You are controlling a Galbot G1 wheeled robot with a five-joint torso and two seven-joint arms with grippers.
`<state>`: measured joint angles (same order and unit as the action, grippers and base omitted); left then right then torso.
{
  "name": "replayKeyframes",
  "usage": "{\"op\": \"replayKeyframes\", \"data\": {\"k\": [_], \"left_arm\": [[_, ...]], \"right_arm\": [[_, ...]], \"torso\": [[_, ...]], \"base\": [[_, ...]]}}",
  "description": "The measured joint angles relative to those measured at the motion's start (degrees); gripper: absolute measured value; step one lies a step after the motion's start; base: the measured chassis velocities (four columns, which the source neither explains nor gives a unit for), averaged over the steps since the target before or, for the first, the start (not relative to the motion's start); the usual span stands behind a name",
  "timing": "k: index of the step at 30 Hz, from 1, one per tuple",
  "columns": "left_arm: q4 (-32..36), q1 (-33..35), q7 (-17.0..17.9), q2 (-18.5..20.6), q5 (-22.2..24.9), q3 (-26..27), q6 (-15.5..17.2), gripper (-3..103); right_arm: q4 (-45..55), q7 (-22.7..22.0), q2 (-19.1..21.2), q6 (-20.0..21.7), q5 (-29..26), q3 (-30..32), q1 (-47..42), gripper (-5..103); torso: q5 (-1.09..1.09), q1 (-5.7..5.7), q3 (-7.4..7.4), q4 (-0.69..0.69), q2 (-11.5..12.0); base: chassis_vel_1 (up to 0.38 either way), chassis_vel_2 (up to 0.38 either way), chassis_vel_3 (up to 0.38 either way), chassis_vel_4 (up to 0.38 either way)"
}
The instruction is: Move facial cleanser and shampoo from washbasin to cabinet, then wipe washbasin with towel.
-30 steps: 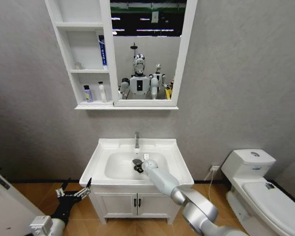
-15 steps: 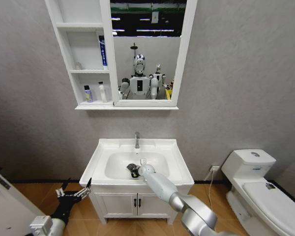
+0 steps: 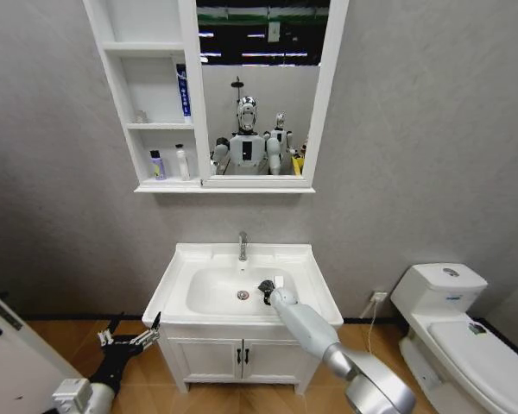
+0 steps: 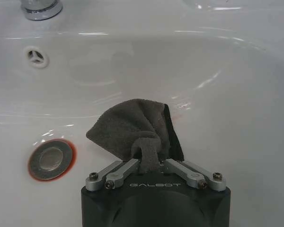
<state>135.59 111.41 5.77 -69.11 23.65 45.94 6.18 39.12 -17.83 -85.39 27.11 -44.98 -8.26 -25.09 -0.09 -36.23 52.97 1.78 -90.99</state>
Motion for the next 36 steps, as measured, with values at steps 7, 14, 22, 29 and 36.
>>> {"op": "replayKeyframes", "data": {"k": [7,14,22,29,36], "left_arm": [[0.0,0.0,0.0,0.0,0.0,0.0,0.0,100],[0.0,0.0,0.0,0.0,0.0,0.0,0.0,100],[0.0,0.0,0.0,0.0,0.0,0.0,0.0,100],[0.0,-0.01,0.0,0.0,0.0,0.0,0.0,100],[0.0,0.0,0.0,0.0,0.0,0.0,0.0,100]], "right_arm": [[-2.07,6.11,-5.45,-0.49,-5.63,-3.85,2.1,6],[-3.22,8.68,-6.88,-0.04,-12.03,-4.7,2.85,6],[-1.59,1.79,-4.83,0.13,-9.81,-2.67,0.5,6],[-1.11,0.29,-1.58,-1.82,-3.39,-1.36,-0.35,6],[-4.64,6.32,-6.02,-1.99,-8.15,-3.05,1.38,6]], "torso": [[0.05,-0.03,0.04,-0.05,0.04],[0.04,-0.03,0.02,-0.05,0.04],[0.07,-0.01,0.0,-0.06,0.02],[0.06,0.0,-0.02,-0.05,0.0],[0.05,-0.01,0.02,-0.03,0.02]], "base": [[0.0,0.0,0.0,0.0],[0.0,0.0,0.0,0.0],[0.0,0.0,0.0,0.0],[0.0,0.0,0.0,0.0],[0.0,0.0,0.0,0.0]]}}
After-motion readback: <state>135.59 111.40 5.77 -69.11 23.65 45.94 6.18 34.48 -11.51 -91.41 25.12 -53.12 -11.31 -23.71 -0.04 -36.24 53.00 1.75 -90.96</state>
